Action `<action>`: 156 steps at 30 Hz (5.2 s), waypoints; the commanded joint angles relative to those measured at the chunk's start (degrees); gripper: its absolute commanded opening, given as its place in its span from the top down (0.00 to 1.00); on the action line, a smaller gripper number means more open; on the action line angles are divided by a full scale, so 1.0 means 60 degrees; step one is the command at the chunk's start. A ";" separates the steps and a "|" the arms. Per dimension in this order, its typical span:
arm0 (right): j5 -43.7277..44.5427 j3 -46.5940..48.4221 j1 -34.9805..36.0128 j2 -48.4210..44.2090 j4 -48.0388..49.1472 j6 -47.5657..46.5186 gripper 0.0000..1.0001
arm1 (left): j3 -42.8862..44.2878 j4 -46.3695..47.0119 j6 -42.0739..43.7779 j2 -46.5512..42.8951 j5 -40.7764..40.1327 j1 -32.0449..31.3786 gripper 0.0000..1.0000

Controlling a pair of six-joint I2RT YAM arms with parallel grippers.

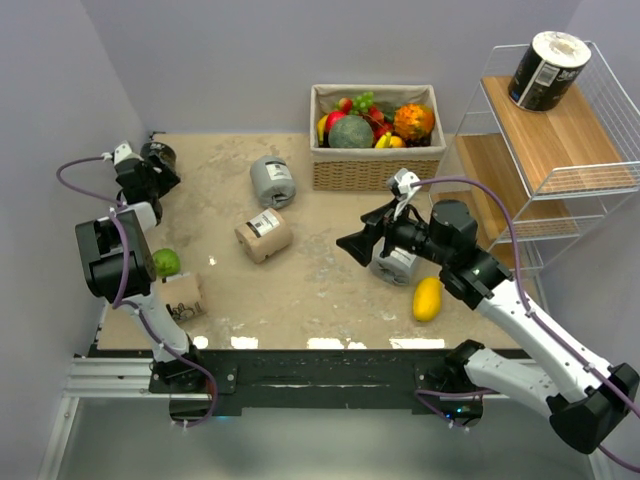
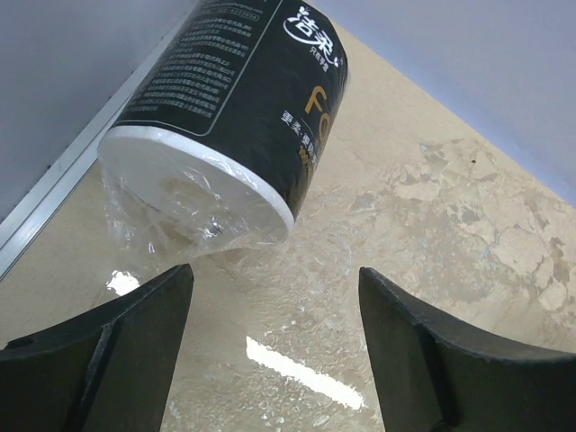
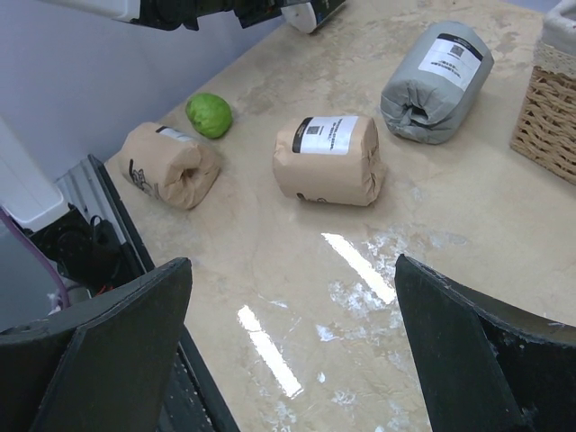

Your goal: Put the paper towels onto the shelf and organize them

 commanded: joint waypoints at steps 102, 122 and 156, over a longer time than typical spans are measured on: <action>-0.2455 0.1786 0.0256 0.5566 0.6175 0.5420 0.02 | -0.5431 0.0314 -0.4045 -0.9614 0.8822 -0.2102 0.68; -0.2630 0.1640 0.0857 0.6359 0.8196 0.6152 0.39 | -0.6237 0.1794 -0.5407 -0.9892 0.9115 -0.2116 0.64; 0.2098 0.2255 0.0886 0.1848 -0.2198 0.0221 0.73 | -0.3403 -0.3479 -0.1180 -0.9222 0.7295 -0.2262 0.19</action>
